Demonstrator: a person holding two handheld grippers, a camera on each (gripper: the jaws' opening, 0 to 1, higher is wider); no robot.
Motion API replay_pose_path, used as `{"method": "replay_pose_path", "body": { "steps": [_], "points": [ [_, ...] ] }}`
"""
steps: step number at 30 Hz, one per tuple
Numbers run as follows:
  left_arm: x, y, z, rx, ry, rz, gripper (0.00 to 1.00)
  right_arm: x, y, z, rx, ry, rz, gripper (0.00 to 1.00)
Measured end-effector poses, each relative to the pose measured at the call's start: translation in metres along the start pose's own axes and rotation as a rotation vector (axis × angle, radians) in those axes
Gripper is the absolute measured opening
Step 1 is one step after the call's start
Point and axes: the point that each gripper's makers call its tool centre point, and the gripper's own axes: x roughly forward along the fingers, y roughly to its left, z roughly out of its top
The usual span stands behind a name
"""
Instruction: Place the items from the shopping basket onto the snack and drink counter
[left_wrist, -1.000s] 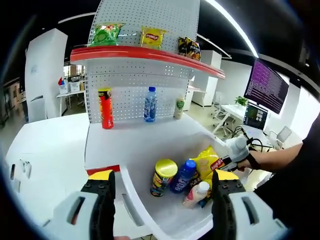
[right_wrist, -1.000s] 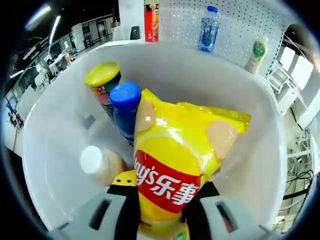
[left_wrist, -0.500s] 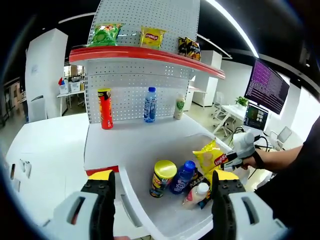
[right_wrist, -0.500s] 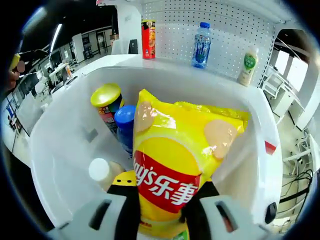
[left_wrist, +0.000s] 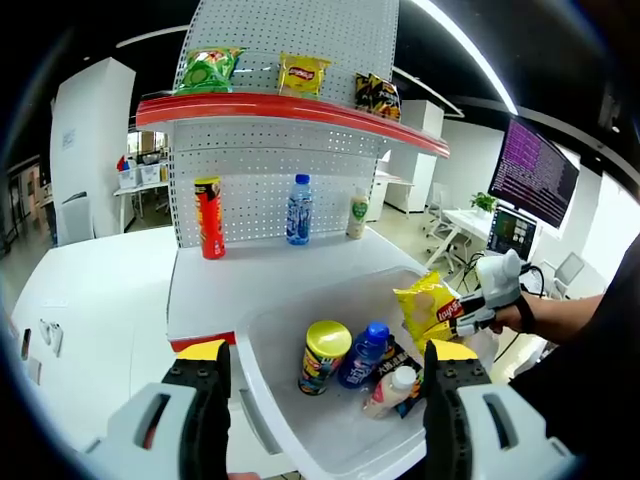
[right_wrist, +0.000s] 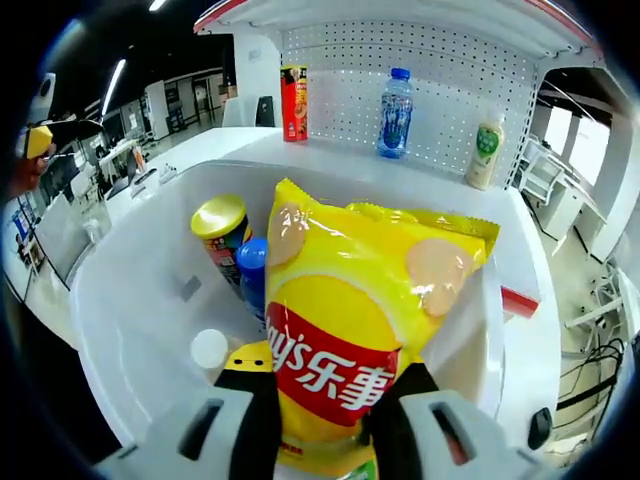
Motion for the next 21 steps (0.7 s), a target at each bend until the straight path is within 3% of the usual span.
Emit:
{"method": "replay_pose_path", "body": {
  "steps": [21],
  "points": [
    [-0.003, -0.005, 0.002, 0.008, -0.005, -0.005, 0.78, -0.055, 0.003, 0.074, -0.014, -0.197, -0.015, 0.32]
  ]
}}
